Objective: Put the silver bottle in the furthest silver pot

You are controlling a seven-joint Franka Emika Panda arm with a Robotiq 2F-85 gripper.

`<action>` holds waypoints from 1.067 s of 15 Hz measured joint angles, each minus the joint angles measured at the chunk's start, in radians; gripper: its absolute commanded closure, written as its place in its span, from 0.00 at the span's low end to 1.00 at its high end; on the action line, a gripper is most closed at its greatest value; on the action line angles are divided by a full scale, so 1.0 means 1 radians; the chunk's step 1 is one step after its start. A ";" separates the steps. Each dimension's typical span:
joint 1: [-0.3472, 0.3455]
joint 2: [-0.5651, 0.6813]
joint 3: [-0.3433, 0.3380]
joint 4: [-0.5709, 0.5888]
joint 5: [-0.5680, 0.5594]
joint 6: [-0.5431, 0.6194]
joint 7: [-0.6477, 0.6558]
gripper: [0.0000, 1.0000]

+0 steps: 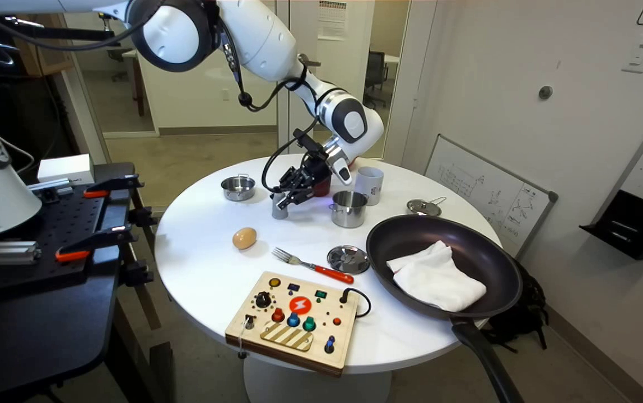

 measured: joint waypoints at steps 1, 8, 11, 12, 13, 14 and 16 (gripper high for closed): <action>0.000 0.000 0.000 0.000 0.000 -0.001 0.000 0.82; 0.000 0.000 0.000 0.002 0.000 -0.021 0.000 0.82; -0.001 -0.002 0.000 0.025 0.000 -0.060 0.000 0.82; -0.001 -0.002 0.000 0.040 0.000 -0.083 0.000 0.82; 0.000 -0.003 0.001 0.056 0.000 -0.110 0.000 0.82; 0.001 -0.004 0.002 0.075 0.000 -0.140 0.000 0.82; 0.005 -0.014 0.003 0.097 0.000 -0.188 0.000 0.82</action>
